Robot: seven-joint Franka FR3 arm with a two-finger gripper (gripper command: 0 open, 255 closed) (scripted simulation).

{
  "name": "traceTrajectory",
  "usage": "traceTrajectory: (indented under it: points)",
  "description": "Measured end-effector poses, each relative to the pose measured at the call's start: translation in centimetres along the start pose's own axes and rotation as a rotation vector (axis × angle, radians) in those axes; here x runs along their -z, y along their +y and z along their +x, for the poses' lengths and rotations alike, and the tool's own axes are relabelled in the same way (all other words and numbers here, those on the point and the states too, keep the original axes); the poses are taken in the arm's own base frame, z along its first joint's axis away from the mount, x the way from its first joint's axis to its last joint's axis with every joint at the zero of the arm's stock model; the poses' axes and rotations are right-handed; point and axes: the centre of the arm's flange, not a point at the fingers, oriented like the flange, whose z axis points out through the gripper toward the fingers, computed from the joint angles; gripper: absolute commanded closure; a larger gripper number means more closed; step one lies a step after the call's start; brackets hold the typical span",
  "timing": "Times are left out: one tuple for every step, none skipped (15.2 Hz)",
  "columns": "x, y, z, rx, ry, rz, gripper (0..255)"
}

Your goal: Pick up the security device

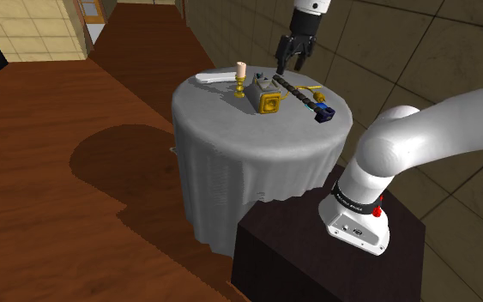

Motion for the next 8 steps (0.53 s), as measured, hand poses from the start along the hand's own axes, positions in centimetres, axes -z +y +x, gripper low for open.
traceTrajectory:
  points:
    - [-0.4,1.2,0.0,-0.017,0.004,0.006,0]
    - [-1.4,2.7,-0.1,-0.035,0.008,0.012,0]
    - [-1.8,3.7,-0.2,-0.053,0.012,0.017,0]
    - [-2.4,5.1,-0.4,-0.071,0.016,0.023,0]
    - [-2.7,6.3,-0.5,-0.088,0.019,0.029,0]
    - [-3.1,7.6,-0.6,-0.106,0.023,0.035,0]
    - [-3.8,8.8,-0.7,-0.124,0.027,0.041,0]
    - [-4.5,10.0,-0.8,-0.141,0.031,0.047,0]
